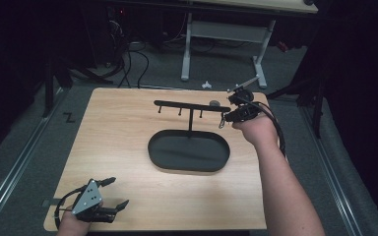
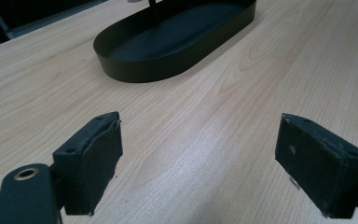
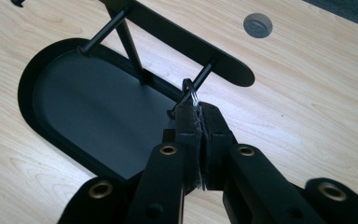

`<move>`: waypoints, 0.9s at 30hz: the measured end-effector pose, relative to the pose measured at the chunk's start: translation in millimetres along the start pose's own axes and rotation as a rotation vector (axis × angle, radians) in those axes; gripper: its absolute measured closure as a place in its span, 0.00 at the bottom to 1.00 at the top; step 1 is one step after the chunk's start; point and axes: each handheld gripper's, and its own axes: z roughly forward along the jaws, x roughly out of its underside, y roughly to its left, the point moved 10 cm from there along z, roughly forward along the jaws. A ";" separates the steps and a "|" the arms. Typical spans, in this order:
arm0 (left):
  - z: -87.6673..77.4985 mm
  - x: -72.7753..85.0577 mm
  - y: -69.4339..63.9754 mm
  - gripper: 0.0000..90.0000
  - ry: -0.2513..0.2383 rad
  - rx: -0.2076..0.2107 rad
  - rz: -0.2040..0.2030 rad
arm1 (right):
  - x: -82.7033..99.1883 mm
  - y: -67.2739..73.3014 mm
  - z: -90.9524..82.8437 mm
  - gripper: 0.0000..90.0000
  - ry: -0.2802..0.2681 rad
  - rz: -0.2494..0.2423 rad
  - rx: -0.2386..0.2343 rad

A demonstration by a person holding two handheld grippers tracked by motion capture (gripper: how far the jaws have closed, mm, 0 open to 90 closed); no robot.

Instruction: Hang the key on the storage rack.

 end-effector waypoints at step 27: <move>0.9 1.2 -2.9 0.17 0.013 0.008 0.010 | 12.7 -3.1 2.3 0.82 0.000 0.016 0.006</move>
